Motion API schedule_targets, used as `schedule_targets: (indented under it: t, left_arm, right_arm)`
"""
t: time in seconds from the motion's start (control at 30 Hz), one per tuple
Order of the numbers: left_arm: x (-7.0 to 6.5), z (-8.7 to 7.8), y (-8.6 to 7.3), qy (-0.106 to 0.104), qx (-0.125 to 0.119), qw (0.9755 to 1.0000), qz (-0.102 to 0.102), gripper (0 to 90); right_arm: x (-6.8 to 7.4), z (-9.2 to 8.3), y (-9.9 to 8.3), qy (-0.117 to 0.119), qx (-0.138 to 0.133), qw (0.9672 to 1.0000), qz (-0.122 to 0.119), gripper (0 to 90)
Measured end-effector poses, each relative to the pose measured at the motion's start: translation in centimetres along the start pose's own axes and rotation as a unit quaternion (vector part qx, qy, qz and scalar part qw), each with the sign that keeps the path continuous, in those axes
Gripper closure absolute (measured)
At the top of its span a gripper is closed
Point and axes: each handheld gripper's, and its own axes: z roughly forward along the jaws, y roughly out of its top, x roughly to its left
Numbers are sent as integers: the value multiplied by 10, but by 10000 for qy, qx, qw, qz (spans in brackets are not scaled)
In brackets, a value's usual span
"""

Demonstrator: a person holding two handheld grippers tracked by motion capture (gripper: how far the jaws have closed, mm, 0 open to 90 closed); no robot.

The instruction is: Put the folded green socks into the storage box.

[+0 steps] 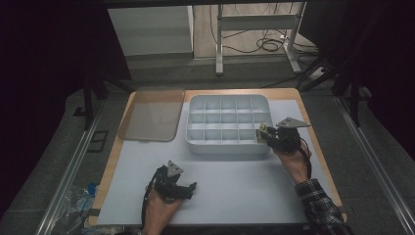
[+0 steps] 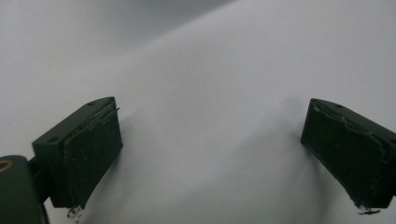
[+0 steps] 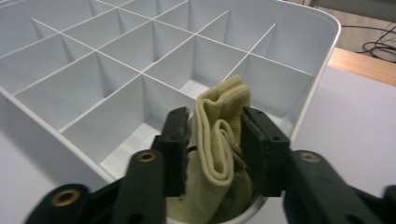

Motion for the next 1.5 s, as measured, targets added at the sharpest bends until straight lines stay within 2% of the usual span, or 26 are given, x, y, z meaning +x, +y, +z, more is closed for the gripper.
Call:
schedule_targets:
  t: [0.17,0.43,1.0,1.5]
  left_arm:
    - [0,0,0,2,-1,10000,0,47]
    - [0,0,0,0,4,10000,4,47]
    - [0,0,0,2,4,10000,4,47]
    - [0,0,0,2,14,10000,24,47]
  right_arm:
    - [1,-2,1,118,67,9999,56,482]
    - [3,-9,3,171,140,9997,65,382]
    - [16,-29,5,165,184,9996,-120,308]
    - [29,-51,0,294,140,9991,-262,215]
